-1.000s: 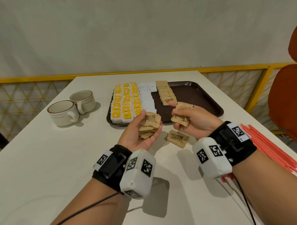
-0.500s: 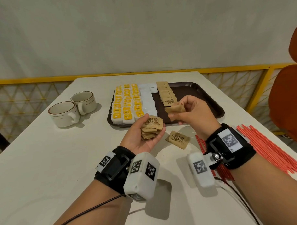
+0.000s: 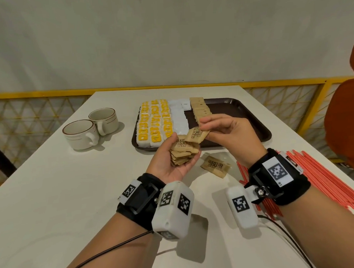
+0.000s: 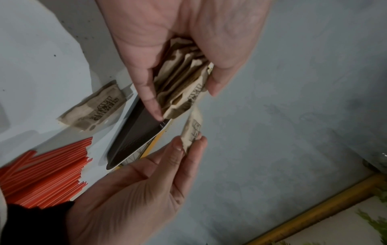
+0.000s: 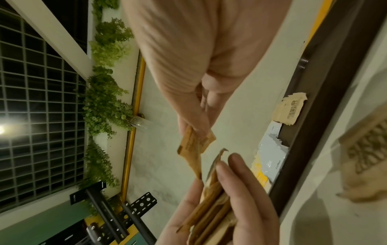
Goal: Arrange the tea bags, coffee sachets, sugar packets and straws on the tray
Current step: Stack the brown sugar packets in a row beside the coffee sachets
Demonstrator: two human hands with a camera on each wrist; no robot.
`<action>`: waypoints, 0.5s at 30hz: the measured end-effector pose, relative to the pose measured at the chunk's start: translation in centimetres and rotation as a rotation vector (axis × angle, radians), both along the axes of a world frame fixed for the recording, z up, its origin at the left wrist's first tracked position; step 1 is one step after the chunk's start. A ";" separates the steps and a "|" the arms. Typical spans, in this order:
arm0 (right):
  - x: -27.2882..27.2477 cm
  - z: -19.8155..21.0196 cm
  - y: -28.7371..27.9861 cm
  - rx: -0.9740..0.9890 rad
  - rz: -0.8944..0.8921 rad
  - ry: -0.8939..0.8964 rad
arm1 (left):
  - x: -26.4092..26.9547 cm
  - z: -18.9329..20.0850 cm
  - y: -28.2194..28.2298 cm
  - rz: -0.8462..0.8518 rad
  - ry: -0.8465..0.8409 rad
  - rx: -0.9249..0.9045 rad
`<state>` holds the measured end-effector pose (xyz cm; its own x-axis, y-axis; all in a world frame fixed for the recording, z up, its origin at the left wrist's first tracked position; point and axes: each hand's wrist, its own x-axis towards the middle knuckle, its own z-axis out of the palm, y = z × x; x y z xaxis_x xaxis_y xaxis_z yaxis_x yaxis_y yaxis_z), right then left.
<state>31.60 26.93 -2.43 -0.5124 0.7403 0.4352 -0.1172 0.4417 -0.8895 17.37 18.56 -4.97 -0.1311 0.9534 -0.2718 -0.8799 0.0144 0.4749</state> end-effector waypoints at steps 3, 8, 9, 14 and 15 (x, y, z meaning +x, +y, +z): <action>-0.6 0.4 -0.2 0.144 -0.019 -0.161 | -0.2 0.1 -0.1 -0.004 -0.016 0.023; -1.1 2.3 -0.9 0.278 0.208 -0.525 | -0.5 0.4 -0.2 -0.029 -0.081 0.053; -1.0 2.7 -0.8 0.275 0.207 -0.511 | -0.6 0.3 -0.1 -0.016 -0.094 0.057; -1.8 3.4 -0.8 0.411 0.234 -0.884 | -0.3 0.5 -0.2 -0.019 -0.030 0.061; -2.3 3.0 -1.1 0.434 0.263 -0.935 | -0.3 0.4 -0.2 -0.038 -0.002 0.058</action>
